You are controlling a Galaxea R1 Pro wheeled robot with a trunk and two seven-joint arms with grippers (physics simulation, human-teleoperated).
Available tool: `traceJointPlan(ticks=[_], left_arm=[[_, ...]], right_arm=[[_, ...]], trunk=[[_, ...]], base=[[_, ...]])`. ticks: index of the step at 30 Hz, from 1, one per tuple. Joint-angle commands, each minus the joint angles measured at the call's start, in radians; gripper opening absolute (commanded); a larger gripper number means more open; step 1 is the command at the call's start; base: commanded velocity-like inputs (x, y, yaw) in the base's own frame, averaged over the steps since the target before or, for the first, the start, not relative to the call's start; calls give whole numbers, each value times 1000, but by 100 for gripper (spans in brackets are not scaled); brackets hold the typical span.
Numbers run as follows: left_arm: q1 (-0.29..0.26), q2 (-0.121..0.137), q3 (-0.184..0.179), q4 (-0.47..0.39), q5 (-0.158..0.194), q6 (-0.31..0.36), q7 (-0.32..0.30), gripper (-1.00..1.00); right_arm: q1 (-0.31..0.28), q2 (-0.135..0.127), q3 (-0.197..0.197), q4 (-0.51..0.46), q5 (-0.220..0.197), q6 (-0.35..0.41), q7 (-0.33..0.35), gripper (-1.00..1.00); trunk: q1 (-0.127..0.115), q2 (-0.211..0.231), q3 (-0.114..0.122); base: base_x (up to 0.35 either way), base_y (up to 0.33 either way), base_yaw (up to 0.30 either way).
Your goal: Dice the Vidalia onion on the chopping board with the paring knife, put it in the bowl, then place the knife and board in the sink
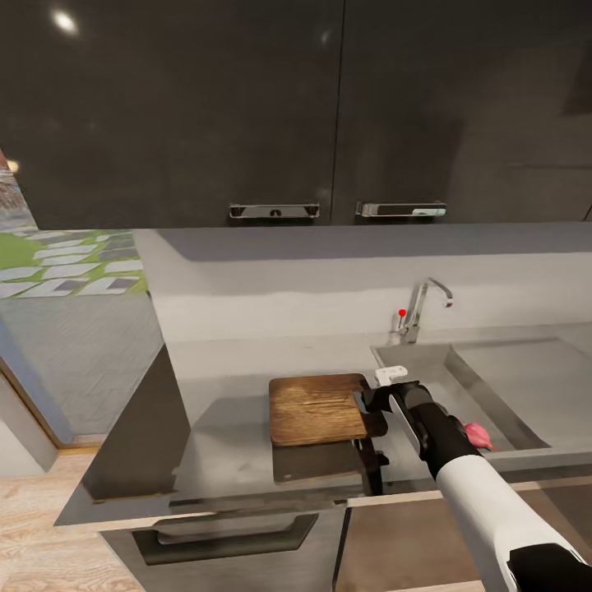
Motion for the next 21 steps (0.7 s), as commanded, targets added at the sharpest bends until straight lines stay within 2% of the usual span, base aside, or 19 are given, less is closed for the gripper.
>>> traceJointPlan(ticks=[1, 21], left_arm=[[0, 0, -1, -2, 10, -1, 0, 100], [0, 0, -1, -2, 10, -1, 0, 100]], right_arm=[[-1, -1, 3, -1, 1, 5, 2, -100], [-1, -7, 2, -1, 2, 6, 3, -100]], trunk=[[1, -2, -2], [1, -2, -2]], base=[[0, 0, 0], [0, 0, 0]])
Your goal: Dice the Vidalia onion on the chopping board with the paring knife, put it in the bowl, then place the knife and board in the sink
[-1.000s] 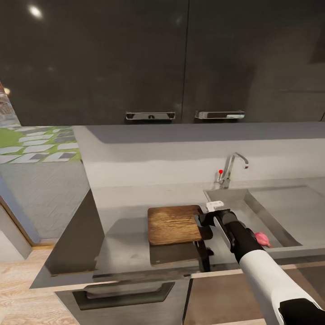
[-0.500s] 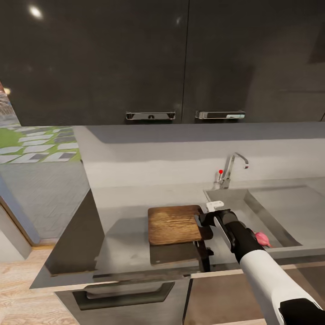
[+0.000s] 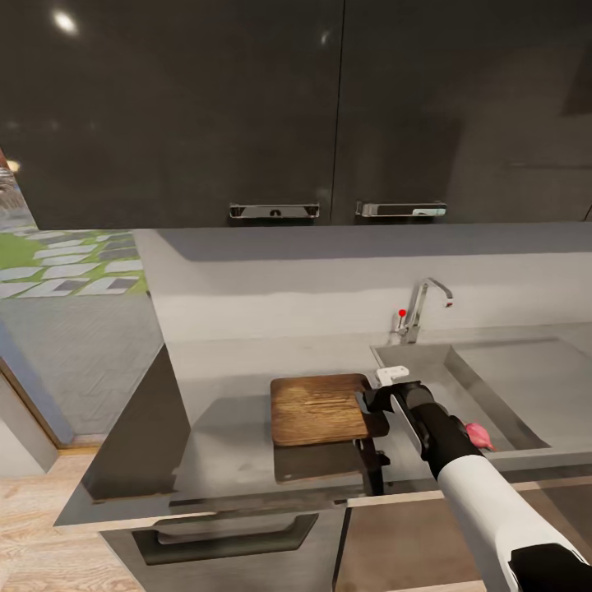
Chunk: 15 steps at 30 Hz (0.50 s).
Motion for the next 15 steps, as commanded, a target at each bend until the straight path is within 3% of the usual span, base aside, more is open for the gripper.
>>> traceJointPlan(ticks=[1, 15], left_arm=[[0, 0, -1, -2, 10, -1, 0, 100], [0, 2, -4, 86, 10, -2, -1, 100]], right_arm=[[-1, -1, 3, -1, 1, 5, 2, -100], [-1, -3, 3, 19, 1, -24, 3, -100]], trunk=[[1, -2, -2], [1, -2, -2]], base=[[0, 0, 0], [0, 0, 0]])
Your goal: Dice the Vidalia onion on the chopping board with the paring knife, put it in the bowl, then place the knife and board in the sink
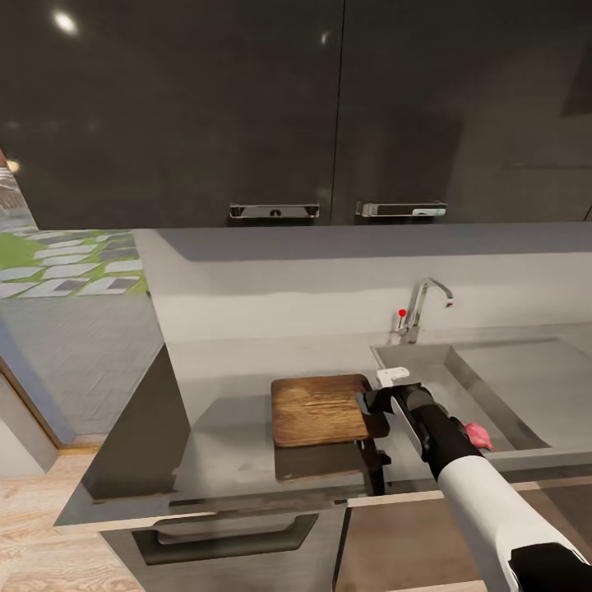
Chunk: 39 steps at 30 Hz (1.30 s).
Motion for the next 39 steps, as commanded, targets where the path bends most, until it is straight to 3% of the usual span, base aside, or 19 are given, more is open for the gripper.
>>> traceJointPlan(ticks=[1, 4, 7, 11, 39], left_arm=[[0, 0, 0, 10, 8, -1, 0, 100], [0, 0, -1, 59, 7, -48, -1, 100], [0, 0, 0, 107, 8, -136, -1, 100], [0, 0, 0, 130, 8, -180, -1, 100], [0, 0, 0, 138, 8, -194, -1, 100]], right_arm=[[-1, 0, 3, -1, 1, 4, 2, -100], [-1, 0, 4, 8, 1, -5, 2, -100], [-1, 1, 3, 53, 1, -67, 0, -100], [-1, 2, 2, 95, 0, -118, -26, -100], [-1, 4, 1, 110, -2, -133, -48, -100]], trunk=[[1, -2, -2], [1, -2, -2], [1, -2, -2], [1, -2, -2], [1, -2, -2]], base=[[0, 0, 0], [0, 0, 0], [0, 0, 0], [0, 0, 0], [0, 0, 0]])
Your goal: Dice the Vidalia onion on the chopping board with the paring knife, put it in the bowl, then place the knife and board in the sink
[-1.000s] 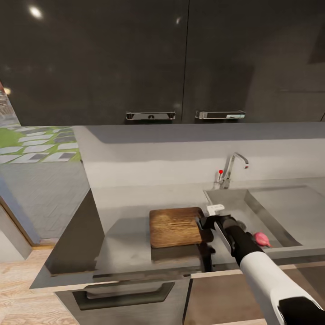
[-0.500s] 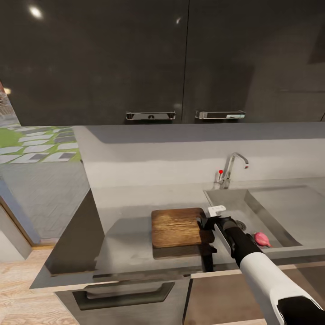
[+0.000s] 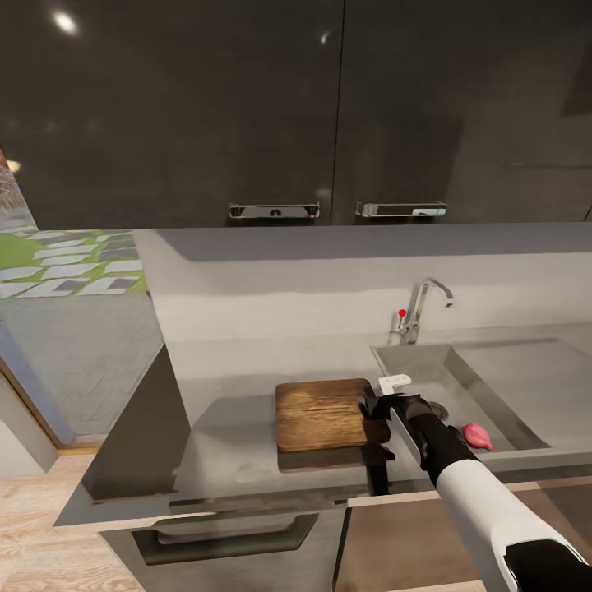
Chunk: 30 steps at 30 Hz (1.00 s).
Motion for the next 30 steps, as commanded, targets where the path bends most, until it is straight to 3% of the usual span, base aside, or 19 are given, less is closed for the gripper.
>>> traceJointPlan(ticks=[1, 23, 30], left_arm=[[0, 0, 0, -2, 6, -1, 0, 100], [0, 0, 0, -2, 6, -1, 0, 100], [0, 0, 0, -2, 6, -1, 0, 100]], right_arm=[[-1, -1, 4, -2, 1, 6, 2, -100], [0, -1, 5, 2, 2, 7, 1, -100], [-1, -7, 4, 27, 2, 6, 1, -100]], trunk=[[1, -2, -2], [1, -2, -2], [1, -2, -2]], base=[[42, 0, 0], [160, 0, 0], [31, 0, 0]])
